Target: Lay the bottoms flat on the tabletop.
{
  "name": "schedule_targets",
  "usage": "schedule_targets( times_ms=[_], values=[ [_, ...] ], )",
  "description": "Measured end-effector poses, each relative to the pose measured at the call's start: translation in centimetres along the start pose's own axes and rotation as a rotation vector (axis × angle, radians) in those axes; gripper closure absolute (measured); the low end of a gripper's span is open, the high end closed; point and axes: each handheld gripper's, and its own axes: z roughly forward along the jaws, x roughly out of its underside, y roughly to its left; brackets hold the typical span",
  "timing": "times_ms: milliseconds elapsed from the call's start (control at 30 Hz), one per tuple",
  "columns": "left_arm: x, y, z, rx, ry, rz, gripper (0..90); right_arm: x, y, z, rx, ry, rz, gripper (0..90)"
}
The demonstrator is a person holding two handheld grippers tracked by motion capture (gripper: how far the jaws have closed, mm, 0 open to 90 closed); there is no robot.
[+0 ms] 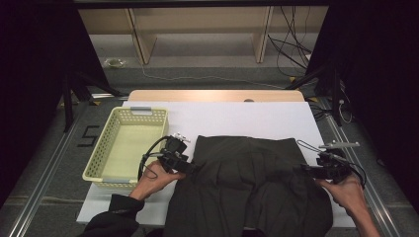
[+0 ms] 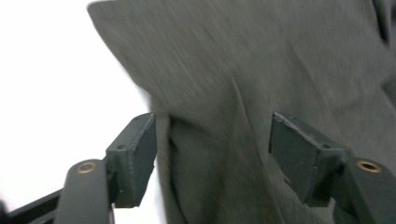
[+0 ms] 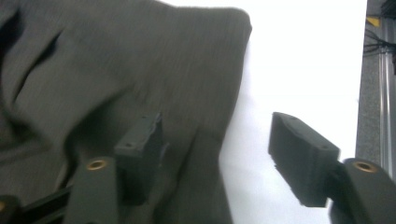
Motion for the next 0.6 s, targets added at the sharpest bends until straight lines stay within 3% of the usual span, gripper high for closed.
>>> schedule_targets(
  times_ms=[100,300,433,600],
  values=[
    [-0.8,0.9,0.1,-0.031,-0.030,-0.036,28.0,-1.2,-0.3,1.1,0.002,-0.005,0.007,28.9],
    [-2.2,2.3,2.4,-0.098,-0.022,-0.097,24.1,-2.9,-1.1,2.8,-0.032,-0.024,0.044,22.1],
    [-3.1,2.6,4.3,-0.125,0.012,-0.113,23.4,-3.6,-1.4,3.9,-0.049,-0.016,0.052,21.4],
    [-3.8,3.4,5.8,-0.126,0.033,-0.140,24.7,-4.1,-1.5,5.2,-0.043,0.022,0.052,24.4]
  ],
)
